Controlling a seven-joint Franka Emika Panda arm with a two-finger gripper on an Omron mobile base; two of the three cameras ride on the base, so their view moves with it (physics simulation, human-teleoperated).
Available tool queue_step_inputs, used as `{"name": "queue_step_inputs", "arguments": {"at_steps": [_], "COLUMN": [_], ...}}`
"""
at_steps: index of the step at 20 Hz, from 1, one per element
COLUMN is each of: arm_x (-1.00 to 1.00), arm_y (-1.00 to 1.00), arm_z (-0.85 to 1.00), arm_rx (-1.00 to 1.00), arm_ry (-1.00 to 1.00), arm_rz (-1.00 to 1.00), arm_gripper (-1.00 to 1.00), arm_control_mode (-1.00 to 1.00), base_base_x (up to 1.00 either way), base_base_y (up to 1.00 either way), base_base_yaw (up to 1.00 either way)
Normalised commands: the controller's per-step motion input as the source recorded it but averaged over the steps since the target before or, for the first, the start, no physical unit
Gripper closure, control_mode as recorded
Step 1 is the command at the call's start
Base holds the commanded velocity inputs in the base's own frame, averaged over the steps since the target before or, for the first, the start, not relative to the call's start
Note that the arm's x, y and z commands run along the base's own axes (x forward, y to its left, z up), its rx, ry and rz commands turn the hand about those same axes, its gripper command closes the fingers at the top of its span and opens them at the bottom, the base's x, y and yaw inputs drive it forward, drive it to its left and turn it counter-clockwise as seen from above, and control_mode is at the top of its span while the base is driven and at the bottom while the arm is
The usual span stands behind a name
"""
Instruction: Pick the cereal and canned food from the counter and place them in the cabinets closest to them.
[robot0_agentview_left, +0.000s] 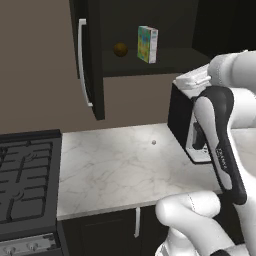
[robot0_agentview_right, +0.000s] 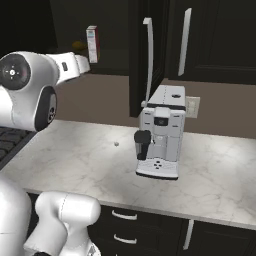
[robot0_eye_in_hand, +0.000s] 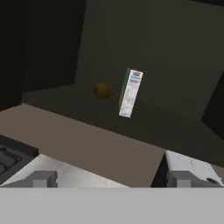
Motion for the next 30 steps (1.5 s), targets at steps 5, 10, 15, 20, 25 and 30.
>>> {"name": "queue_step_inputs", "arguments": {"at_steps": [5, 10, 15, 20, 25, 30], "arm_x": [-0.78, -0.73, -0.43, 0.04, -0.43, -0.61], "arm_y": [-0.02, -0.02, -0.08, -0.02, -0.21, -0.21], "arm_z": [-0.32, -0.49, -0.34, -0.08, -0.25, -0.36], "arm_rx": [-0.09, -0.13, -0.14, -0.14, -0.07, -0.01], "arm_ry": [0.01, 0.03, 0.18, 0.45, 0.26, 0.05], "arm_rz": [0.03, 0.00, -0.01, -0.13, -0.16, -0.10], "arm_gripper": [-1.00, -1.00, -1.00, -1.00, -1.00, -1.00], "arm_control_mode": [-1.00, -1.00, -1.00, -1.00, -1.00, -1.00], "base_base_x": [0.00, 0.00, 0.00, 0.00, 0.00, 0.00], "base_base_y": [0.00, 0.00, 0.00, 0.00, 0.00, 0.00], "base_base_yaw": [0.00, 0.00, 0.00, 0.00, 0.00, 0.00]}}
